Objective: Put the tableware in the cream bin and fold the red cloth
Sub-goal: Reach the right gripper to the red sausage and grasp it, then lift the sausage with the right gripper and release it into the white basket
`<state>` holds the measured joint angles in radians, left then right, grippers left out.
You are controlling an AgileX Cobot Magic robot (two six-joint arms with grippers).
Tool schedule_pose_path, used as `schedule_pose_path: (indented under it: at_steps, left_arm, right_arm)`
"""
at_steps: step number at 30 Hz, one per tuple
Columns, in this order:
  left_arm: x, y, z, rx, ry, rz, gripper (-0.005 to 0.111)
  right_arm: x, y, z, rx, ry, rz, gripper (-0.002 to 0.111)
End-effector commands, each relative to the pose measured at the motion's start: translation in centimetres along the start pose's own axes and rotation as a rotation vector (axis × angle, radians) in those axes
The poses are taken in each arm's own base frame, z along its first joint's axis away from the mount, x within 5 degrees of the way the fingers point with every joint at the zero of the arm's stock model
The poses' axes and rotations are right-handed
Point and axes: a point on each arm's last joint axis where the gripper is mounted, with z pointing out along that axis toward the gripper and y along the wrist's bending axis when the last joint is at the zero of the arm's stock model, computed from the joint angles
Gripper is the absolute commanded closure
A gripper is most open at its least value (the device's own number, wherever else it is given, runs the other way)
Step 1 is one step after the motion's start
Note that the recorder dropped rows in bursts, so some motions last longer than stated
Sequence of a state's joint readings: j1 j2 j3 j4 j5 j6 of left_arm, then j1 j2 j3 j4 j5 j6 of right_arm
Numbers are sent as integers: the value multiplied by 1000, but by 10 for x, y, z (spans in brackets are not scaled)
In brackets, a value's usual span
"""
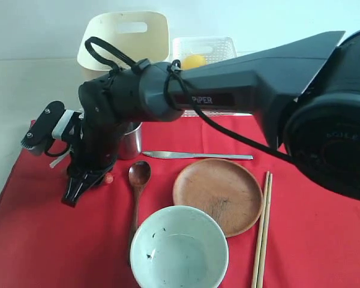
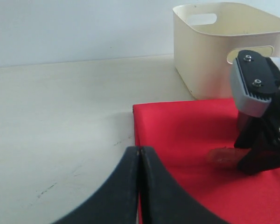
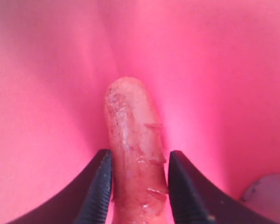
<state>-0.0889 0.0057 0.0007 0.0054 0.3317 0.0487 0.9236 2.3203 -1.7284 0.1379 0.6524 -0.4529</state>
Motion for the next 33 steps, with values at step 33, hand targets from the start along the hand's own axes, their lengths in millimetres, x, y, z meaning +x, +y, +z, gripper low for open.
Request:
schedule_pose_path:
  at_steps: [33]
  left_arm:
    - [-1, 0, 0, -1, -14, -6, 104]
  right_arm:
    - [56, -121, -228, 284, -293, 429, 108]
